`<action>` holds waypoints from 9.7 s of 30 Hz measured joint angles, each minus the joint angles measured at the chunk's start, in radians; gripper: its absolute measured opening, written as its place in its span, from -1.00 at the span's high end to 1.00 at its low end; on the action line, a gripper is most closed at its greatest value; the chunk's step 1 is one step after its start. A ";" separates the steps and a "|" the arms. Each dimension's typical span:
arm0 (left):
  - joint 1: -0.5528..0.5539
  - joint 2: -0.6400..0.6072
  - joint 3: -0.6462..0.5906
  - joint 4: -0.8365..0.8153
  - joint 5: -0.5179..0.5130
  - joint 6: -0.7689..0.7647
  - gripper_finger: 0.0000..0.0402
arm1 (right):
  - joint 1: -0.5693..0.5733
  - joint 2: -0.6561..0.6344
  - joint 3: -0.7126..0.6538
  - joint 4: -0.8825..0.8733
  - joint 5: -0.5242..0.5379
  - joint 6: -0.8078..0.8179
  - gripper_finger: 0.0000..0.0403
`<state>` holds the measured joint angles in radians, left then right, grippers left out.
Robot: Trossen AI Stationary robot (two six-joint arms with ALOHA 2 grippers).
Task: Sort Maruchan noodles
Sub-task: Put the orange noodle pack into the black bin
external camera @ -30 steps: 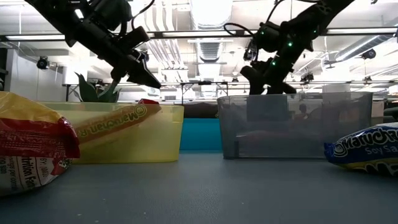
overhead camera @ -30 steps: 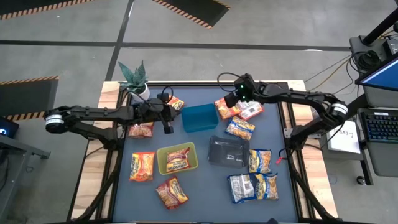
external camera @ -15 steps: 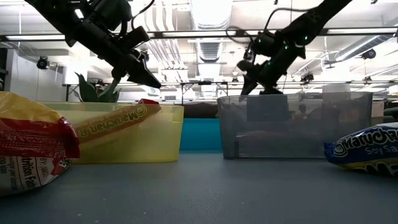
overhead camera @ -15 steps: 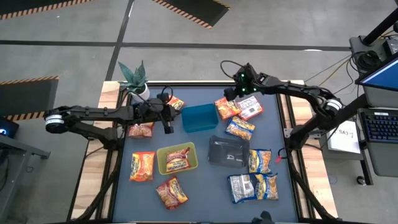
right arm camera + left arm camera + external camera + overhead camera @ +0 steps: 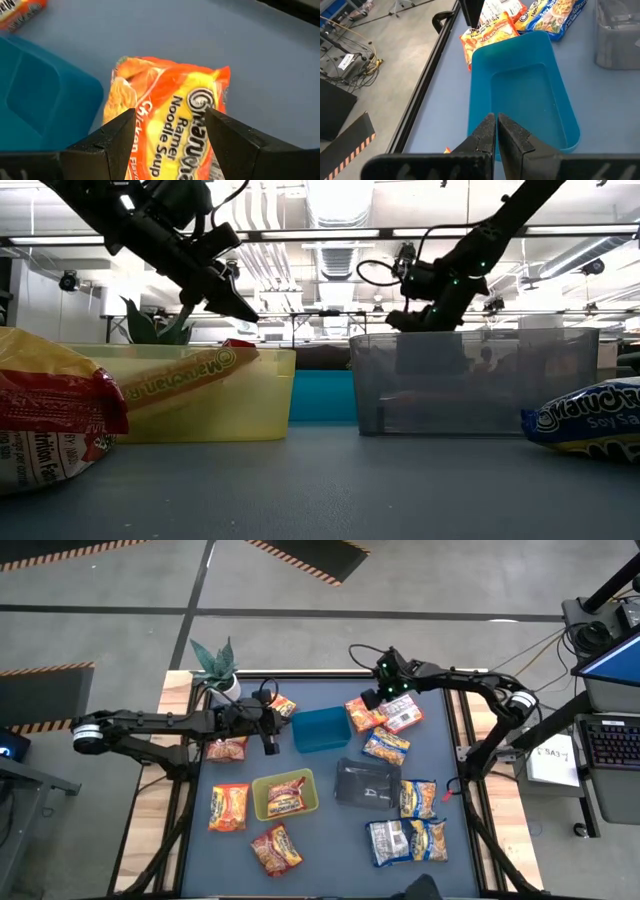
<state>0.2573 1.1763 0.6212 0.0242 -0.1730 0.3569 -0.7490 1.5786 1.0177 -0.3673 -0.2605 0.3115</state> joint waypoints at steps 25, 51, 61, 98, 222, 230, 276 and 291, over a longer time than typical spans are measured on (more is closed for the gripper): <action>0.000 0.000 -0.002 -0.018 0.000 -0.032 1.00 | -0.039 -0.046 -0.100 0.030 -0.065 -0.054 -0.12; 0.000 0.000 -0.002 -0.015 0.000 -0.044 1.00 | 0.012 -0.046 -0.351 0.535 -0.052 0.033 -0.12; 0.000 0.000 -0.002 0.007 0.001 -0.051 1.00 | 0.021 0.014 -0.351 0.609 -0.033 0.054 0.01; 0.000 0.000 -0.002 0.022 0.001 -0.078 1.00 | 0.069 -0.301 -0.355 0.603 0.086 0.083 0.96; 0.009 0.000 0.018 0.392 0.132 0.027 1.00 | 1.013 0.151 0.706 -1.204 0.444 1.020 0.96; 0.009 0.000 0.018 0.392 0.132 0.023 1.00 | 0.986 0.151 0.697 -1.204 0.499 0.859 0.96; 0.009 0.249 0.085 0.597 0.497 -0.181 1.00 | 0.958 0.113 0.521 -1.203 0.336 1.118 0.96; 0.009 0.249 0.084 0.595 0.497 -0.179 1.00 | 0.953 0.120 0.515 -1.203 0.392 1.130 0.77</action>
<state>0.2665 1.4250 0.7055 0.6196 0.3238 0.1776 0.2039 1.6984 1.5330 -1.5705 0.1320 1.4418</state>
